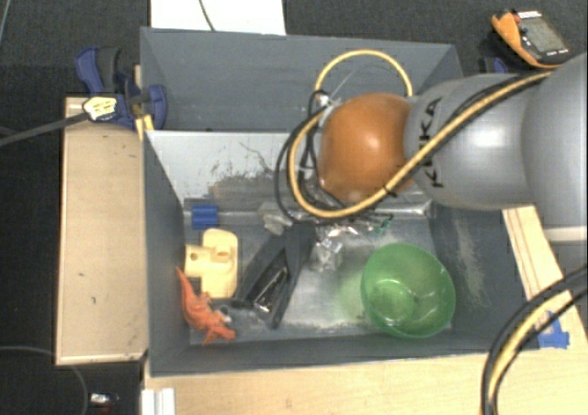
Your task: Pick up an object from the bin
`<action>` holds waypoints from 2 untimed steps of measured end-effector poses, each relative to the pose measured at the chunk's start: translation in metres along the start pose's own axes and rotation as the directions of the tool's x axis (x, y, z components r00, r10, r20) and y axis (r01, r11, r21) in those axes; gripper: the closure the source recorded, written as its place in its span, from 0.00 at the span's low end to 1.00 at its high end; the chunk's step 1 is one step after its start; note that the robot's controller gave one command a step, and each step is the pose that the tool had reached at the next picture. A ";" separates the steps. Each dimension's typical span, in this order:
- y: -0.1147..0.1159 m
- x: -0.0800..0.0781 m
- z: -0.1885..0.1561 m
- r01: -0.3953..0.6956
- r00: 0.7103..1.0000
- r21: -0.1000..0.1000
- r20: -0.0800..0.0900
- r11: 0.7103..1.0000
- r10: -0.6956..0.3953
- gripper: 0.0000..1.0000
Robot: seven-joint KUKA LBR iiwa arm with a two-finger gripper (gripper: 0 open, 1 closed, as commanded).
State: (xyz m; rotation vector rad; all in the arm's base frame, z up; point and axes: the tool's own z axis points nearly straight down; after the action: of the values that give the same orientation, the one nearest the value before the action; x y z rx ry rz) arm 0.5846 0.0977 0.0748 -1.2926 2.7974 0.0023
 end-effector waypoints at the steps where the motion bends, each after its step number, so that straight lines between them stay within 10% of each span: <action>1: -0.003 0.014 -0.065 0.086 0.996 -0.004 -0.006 0.996 -0.087 0.00; 2: -0.001 0.022 -0.007 -0.068 0.998 0.003 0.002 0.998 0.068 1.00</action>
Offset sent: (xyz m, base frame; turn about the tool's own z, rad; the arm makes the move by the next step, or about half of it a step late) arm -0.0198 -0.0159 -0.0031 0.0643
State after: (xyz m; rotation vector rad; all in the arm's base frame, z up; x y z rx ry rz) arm 0.5707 0.0805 0.0804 -1.1955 2.8372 0.0021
